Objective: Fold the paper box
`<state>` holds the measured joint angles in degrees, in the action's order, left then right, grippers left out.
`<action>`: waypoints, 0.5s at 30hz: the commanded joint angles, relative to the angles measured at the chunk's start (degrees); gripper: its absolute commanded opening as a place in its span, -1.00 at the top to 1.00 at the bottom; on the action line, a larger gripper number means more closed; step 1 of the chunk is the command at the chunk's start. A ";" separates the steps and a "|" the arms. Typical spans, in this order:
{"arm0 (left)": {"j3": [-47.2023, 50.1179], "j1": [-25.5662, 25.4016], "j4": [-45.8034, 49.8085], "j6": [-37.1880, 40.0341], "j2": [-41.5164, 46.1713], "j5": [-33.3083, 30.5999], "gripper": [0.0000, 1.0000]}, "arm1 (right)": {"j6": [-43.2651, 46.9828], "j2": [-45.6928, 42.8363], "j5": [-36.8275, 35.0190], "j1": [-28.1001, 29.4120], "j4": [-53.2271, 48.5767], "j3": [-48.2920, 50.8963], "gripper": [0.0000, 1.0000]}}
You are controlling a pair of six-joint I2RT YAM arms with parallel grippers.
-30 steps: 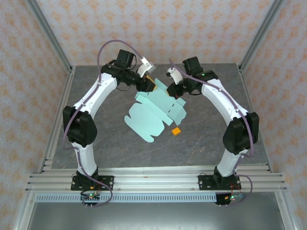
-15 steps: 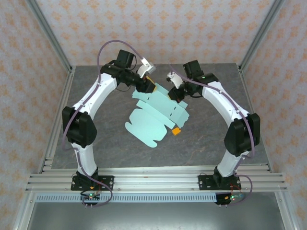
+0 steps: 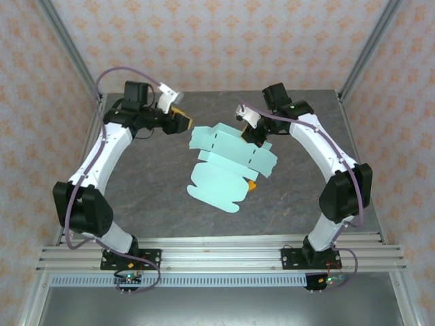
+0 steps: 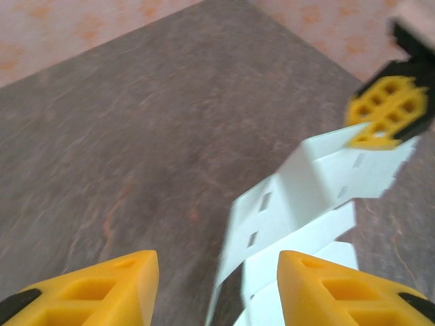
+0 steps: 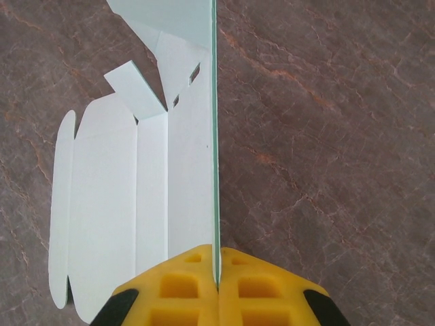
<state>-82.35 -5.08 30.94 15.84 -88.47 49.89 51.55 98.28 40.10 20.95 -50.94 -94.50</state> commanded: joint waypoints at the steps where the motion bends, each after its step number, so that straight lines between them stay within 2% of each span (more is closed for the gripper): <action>1: 5.89 2.58 -8.48 -5.38 3.01 -6.38 0.03 | 3.86 -1.73 0.54 -0.30 -2.25 -2.34 1.00; 4: 8.59 4.36 -11.13 -8.61 2.44 -12.32 0.07 | 4.88 -1.55 0.90 -0.34 -3.05 -3.25 1.00; 6: 7.63 4.51 -9.29 -8.53 0.50 -14.36 0.10 | 5.31 -1.32 1.38 -0.30 -3.44 -3.71 1.00; 9: 5.30 3.74 -6.29 -6.42 -4.01 -10.03 0.10 | 6.09 -1.12 2.87 -0.34 -3.64 -4.08 1.00; 13: 4.66 -0.21 -6.01 -1.66 -7.58 -5.82 0.09 | 6.98 -0.58 4.52 -0.30 -4.06 -4.97 1.00; 15: 4.04 -1.86 -5.86 -0.17 -8.72 -1.61 0.09 | 7.49 -0.28 5.03 -0.34 -4.66 -5.55 1.00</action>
<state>-76.07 -4.45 25.02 12.01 -96.53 42.11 56.71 98.28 42.26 20.95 -53.76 -97.41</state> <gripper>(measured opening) 0.456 0.040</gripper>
